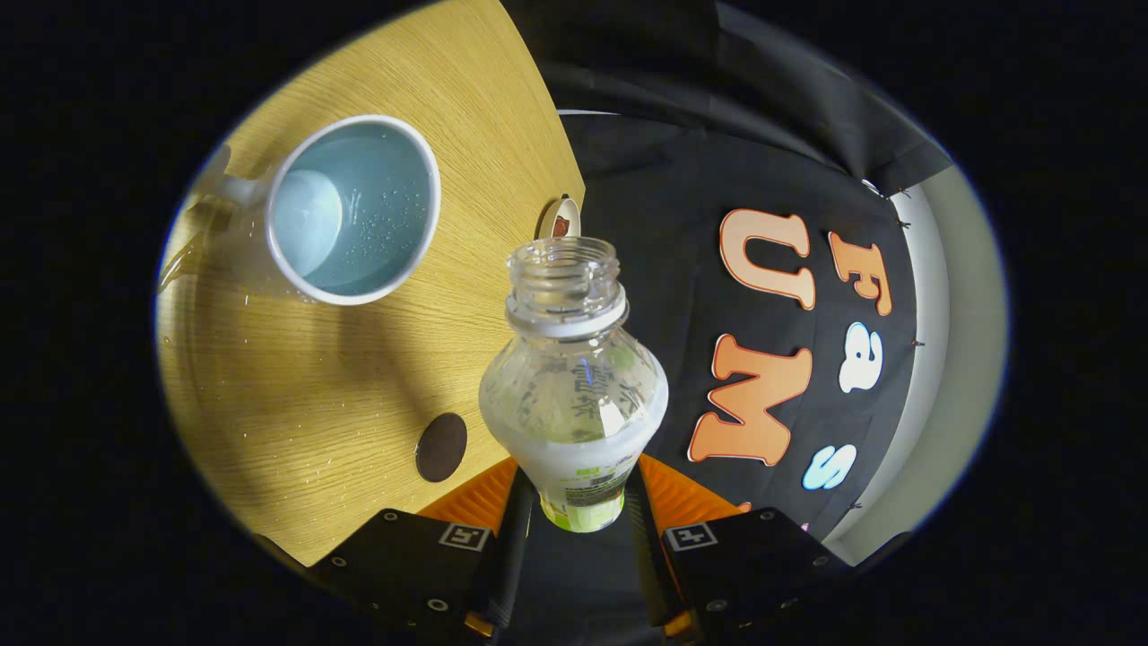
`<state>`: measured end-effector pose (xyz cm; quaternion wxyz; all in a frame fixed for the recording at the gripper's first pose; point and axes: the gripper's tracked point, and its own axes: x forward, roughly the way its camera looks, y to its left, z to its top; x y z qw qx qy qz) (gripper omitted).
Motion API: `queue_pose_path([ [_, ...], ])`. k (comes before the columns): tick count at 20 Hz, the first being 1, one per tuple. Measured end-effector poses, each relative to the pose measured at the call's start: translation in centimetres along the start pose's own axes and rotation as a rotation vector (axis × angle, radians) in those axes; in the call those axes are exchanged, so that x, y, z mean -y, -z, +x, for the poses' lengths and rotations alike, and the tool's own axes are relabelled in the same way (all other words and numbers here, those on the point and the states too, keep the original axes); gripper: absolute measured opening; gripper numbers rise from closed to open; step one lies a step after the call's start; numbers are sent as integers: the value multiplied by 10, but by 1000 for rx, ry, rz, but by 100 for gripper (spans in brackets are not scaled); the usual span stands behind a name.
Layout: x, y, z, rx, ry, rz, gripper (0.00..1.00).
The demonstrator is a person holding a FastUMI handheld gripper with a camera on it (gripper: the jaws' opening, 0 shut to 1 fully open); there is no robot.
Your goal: Take the bottle from table, then pour the juice into the cup, finally place the bottle on the coaster
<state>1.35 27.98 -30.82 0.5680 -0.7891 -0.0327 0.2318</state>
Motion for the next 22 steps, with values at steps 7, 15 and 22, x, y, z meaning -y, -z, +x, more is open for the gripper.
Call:
queue_pose_path([
  [7,2,-2,1,26,1,-62,56],
  [15,3,-4,0,53,5,-119,56],
  [22,8,-8,1,86,22,-182,56],
])
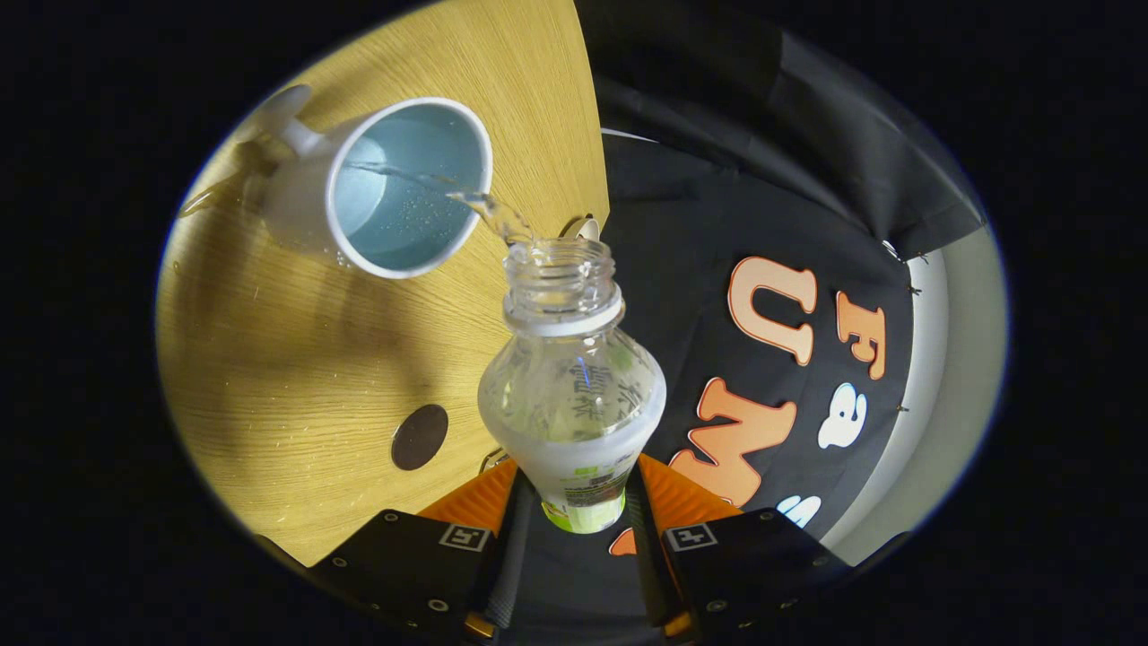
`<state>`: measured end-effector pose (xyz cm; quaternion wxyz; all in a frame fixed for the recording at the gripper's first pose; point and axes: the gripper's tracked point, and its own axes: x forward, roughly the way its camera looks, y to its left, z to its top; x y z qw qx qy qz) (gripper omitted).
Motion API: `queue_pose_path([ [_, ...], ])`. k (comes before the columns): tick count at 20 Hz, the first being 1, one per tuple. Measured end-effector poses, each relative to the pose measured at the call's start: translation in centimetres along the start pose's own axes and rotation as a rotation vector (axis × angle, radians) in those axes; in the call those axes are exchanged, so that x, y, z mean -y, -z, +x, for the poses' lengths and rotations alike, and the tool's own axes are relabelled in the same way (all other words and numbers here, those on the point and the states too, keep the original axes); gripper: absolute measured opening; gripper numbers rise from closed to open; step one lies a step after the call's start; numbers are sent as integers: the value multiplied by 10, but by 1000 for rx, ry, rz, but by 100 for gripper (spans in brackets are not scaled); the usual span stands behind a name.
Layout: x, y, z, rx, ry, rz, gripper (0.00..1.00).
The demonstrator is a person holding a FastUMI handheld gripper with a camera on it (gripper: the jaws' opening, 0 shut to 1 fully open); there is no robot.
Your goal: Take the bottle from table, then pour the juice into the cup, finally place the bottle on the coaster
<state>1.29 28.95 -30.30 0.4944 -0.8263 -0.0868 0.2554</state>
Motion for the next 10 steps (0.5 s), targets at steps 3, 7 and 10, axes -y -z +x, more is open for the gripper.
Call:
queue_pose_path([
  [3,2,0,1,3,-2,-11,56],
  [7,6,-2,2,14,5,-43,56],
  [10,12,-2,2,21,20,-68,56],
])
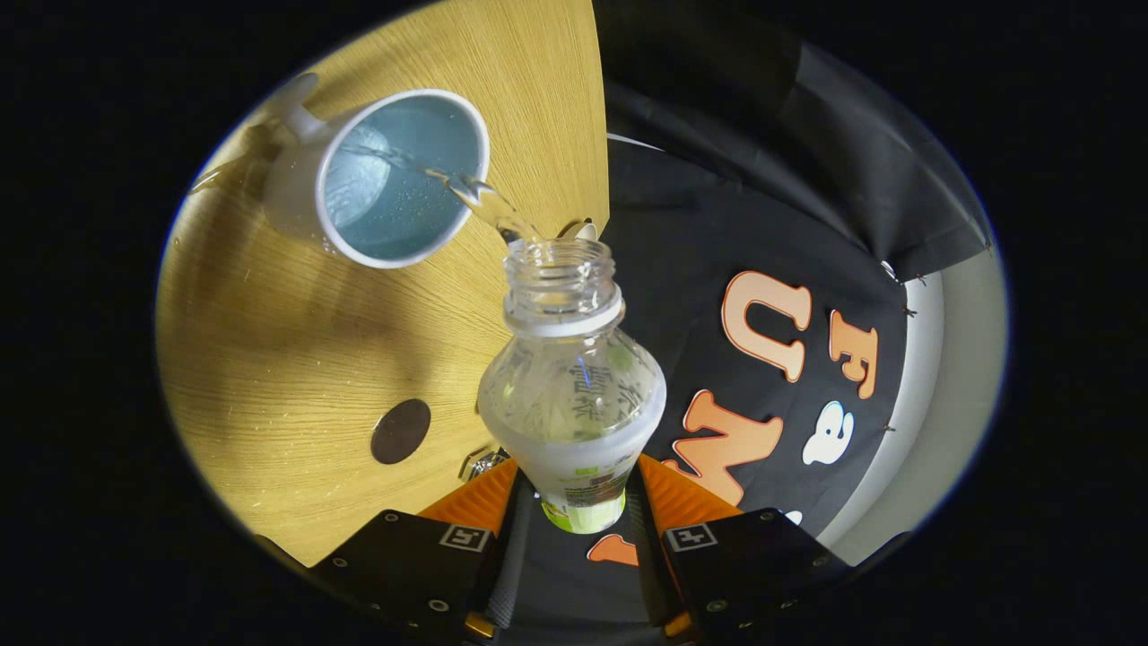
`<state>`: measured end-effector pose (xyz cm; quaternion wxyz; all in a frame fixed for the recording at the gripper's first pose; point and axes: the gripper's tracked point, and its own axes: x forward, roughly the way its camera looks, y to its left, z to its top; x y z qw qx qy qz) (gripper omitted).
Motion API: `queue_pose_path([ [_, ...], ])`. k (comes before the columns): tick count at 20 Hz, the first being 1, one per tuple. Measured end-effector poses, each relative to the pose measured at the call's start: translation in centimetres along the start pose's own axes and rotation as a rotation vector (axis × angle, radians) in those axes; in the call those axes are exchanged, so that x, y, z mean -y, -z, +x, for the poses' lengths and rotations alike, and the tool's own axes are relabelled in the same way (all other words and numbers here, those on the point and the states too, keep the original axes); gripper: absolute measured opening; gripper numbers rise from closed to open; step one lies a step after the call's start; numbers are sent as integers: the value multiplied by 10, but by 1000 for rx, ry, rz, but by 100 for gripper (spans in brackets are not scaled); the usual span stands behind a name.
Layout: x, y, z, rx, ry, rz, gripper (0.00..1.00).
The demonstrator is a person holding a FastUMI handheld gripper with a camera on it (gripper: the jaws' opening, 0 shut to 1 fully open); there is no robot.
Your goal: Take the bottle from table, then pour the juice into the cup, finally place the bottle on the coaster
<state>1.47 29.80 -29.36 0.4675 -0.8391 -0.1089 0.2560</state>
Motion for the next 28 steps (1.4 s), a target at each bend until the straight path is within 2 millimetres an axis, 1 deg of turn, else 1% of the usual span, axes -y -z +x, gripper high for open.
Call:
queue_pose_path([
  [6,7,4,5,5,8,-32,56],
  [11,12,2,5,19,16,-62,56],
  [19,14,-2,5,39,9,-111,56],
  [22,15,1,7,39,3,-124,56],
  [28,21,0,6,46,4,-154,56],
])
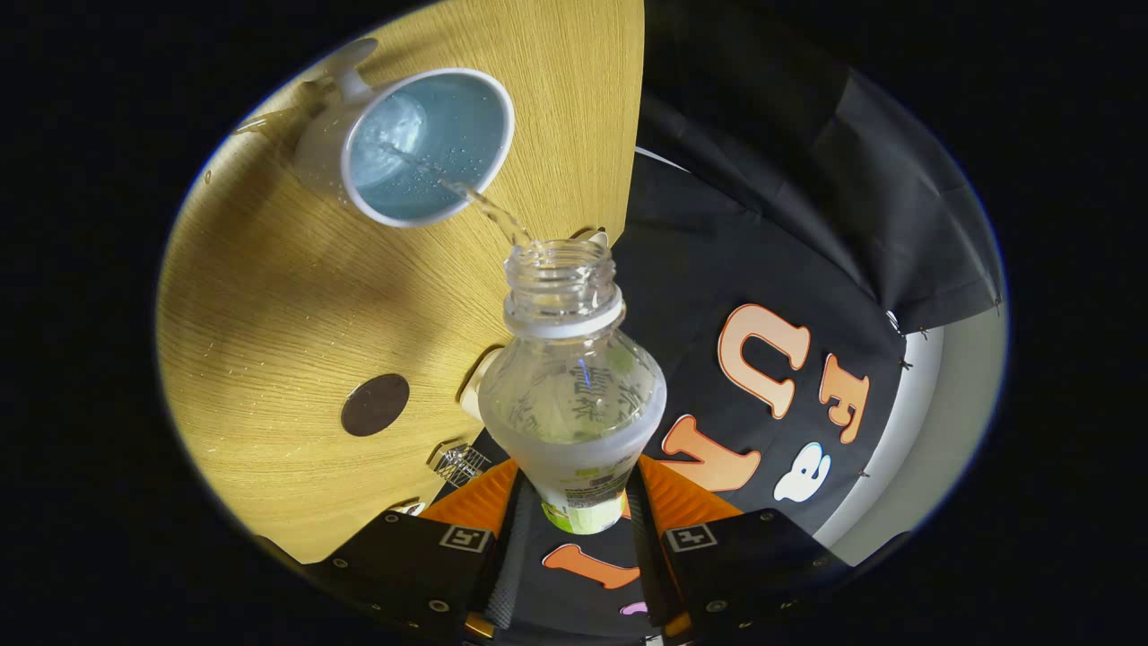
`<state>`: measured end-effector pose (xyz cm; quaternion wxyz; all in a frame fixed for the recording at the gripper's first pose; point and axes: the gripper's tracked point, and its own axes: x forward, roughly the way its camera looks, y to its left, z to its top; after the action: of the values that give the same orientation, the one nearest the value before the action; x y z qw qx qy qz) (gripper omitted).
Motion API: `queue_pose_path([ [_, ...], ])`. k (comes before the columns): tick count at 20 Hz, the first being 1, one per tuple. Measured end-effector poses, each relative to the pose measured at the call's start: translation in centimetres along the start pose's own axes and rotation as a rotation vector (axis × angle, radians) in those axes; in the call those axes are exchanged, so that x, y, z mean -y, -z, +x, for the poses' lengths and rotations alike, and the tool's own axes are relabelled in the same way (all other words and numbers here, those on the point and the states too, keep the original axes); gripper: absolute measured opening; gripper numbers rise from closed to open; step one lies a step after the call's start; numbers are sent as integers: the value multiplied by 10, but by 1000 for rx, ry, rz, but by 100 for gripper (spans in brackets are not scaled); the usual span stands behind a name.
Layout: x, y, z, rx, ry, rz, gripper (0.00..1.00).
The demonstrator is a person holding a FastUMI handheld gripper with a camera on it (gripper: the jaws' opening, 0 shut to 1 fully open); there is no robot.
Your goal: Take the bottle from table, then pour the juice into the cup, finally place the bottle on the coaster
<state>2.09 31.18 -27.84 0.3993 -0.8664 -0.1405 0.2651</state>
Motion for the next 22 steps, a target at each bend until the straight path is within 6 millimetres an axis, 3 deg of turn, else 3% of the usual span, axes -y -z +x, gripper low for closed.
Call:
queue_pose_path([
  [22,19,-13,5,67,18,-128,56],
])
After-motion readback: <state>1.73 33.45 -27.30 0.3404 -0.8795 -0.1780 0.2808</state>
